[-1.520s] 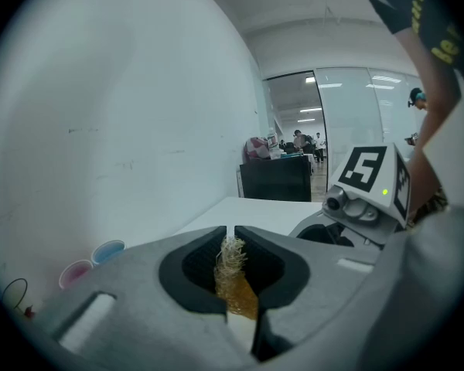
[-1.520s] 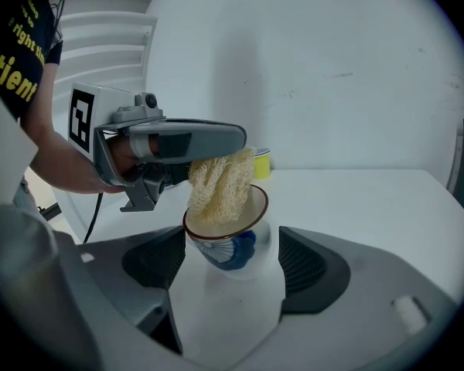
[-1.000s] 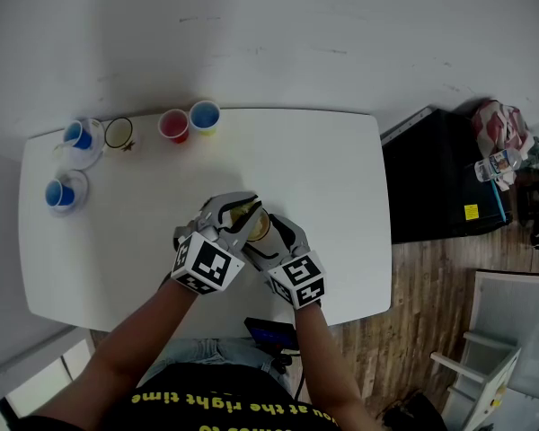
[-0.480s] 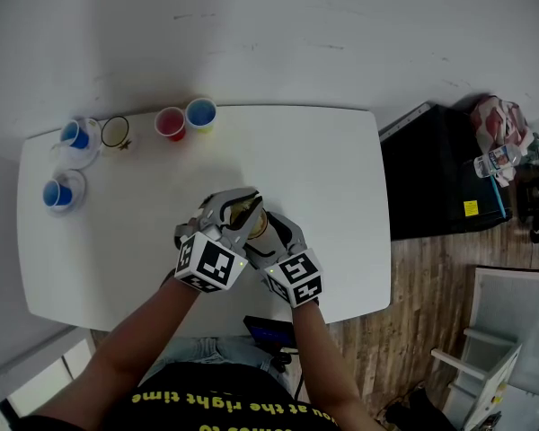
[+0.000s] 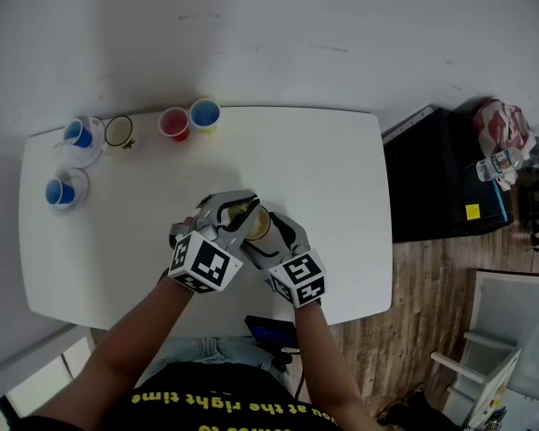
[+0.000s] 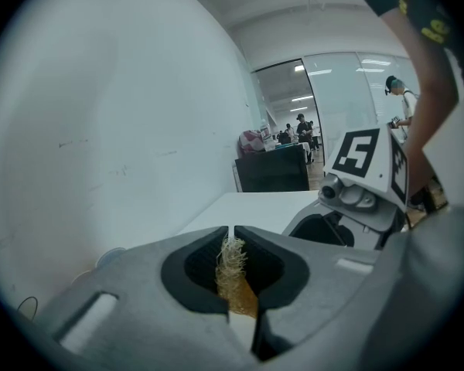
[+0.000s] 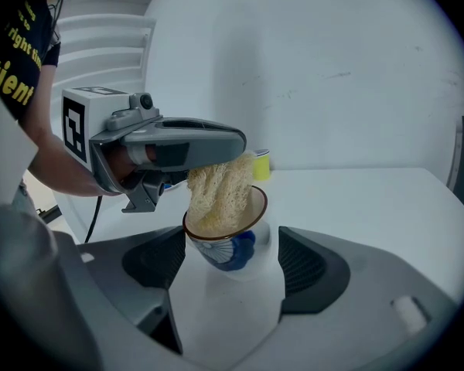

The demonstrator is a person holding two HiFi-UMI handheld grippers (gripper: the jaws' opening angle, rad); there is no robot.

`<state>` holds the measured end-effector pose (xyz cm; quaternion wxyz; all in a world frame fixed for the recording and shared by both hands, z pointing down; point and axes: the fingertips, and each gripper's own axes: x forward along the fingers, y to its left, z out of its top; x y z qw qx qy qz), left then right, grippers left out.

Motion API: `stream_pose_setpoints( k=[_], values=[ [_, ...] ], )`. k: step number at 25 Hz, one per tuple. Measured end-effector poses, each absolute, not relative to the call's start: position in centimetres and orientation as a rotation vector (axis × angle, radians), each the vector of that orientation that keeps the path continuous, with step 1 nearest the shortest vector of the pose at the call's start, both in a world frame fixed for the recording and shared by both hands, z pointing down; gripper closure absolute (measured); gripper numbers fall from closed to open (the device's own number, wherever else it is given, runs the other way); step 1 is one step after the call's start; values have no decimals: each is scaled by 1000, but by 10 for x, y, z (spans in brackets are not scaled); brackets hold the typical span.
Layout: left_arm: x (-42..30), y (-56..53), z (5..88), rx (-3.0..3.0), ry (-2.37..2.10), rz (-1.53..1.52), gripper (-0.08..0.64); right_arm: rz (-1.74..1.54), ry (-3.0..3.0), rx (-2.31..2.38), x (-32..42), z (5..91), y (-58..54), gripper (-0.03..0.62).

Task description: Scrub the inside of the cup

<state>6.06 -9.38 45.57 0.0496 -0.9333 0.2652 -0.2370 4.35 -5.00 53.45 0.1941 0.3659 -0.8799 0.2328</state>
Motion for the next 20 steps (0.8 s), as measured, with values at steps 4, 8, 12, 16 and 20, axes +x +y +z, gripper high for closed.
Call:
stream_pose_setpoints(
  k=[4,8,12,16,20],
  values=[
    [59,-93,455,-2872,817,-717,534,650,-2468,1021,43,535,-51,219],
    [61,-91,454,-2909,824,-698,535,649,-2468,1020,42,535,-51,219],
    [68,-90,452,-2933,820,-681,535,648,-2467,1021,42,535,-51,220],
    [74,-92,451,-2937,817,-678,535,648,-2470,1022,42,534,-50,219],
    [72,-98,452,-2932,827,-679,535,646,-2469,1018,42,533,-49,219]
  ],
)
